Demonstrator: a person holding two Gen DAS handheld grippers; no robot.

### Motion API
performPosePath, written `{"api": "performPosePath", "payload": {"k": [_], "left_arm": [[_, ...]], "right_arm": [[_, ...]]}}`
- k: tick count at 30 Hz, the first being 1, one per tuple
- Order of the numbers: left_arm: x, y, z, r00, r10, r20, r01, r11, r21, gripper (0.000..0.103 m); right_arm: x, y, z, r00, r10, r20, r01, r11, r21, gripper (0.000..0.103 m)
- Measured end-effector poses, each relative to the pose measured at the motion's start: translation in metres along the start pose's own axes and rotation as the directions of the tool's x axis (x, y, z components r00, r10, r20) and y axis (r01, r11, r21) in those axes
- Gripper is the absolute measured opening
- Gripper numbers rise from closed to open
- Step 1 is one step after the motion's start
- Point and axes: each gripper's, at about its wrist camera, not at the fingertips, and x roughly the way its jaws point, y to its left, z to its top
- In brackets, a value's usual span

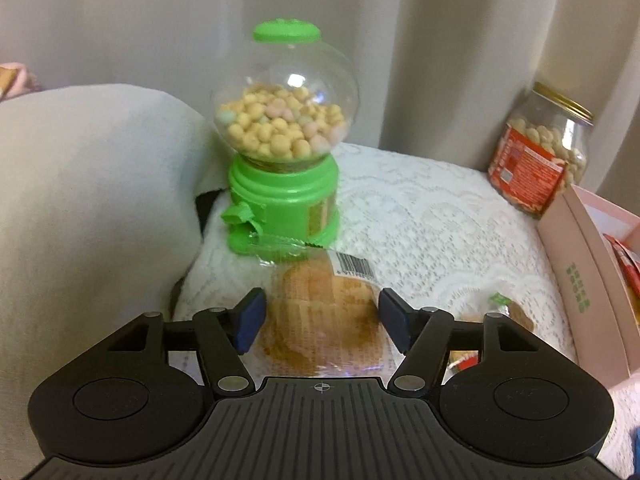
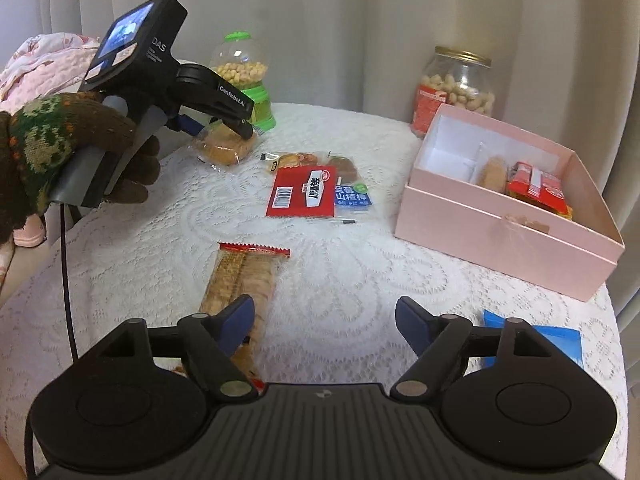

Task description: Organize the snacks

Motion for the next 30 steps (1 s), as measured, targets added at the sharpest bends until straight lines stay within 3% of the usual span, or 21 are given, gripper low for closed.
{"api": "performPosePath", "payload": {"k": [3,6,9,13,17,21,27,30], "left_arm": [[-0.003,0.002,-0.001,0.999,-0.034,-0.006,0.034,0.999,0.001,0.063],[-0.024,0.002,-0.012,0.993,-0.118,0.014,0.118,0.993,0.000,0.056],[-0.054,-0.003,-0.039,0.980,-0.191,0.047,0.189,0.981,0.049,0.055],[-0.088,-0.001,-0.078,0.954,-0.299,0.035,0.297,0.953,0.058,0.055],[-0.097,0.006,-0.108,0.956,-0.295,0.015,0.293,0.954,0.056,0.055],[-0.097,0.019,-0.122,0.940,-0.339,0.030,0.339,0.941,0.006,0.056],[-0.095,0.028,-0.126,0.925,-0.377,0.042,0.379,0.925,-0.033,0.056],[-0.097,0.032,-0.129,0.920,-0.388,0.047,0.390,0.920,-0.037,0.056]], "right_arm": [[0.000,-0.002,0.000,1.000,0.008,0.001,-0.008,1.000,0.022,0.078],[-0.001,-0.002,0.001,1.000,0.008,0.003,-0.008,0.999,0.032,0.078],[-0.003,0.001,0.005,1.000,0.001,0.011,-0.001,1.000,0.026,0.078],[-0.002,0.002,0.026,0.999,0.003,0.035,-0.004,0.999,0.038,0.078],[0.018,-0.001,0.058,0.999,0.039,0.016,-0.040,0.994,0.098,0.078],[0.060,0.005,0.089,0.994,0.096,-0.059,-0.087,0.987,0.135,0.078],[0.120,0.029,0.113,0.989,-0.007,-0.151,0.018,0.997,0.074,0.078],[0.131,0.031,0.112,0.983,-0.023,-0.185,0.038,0.996,0.076,0.069]]}}
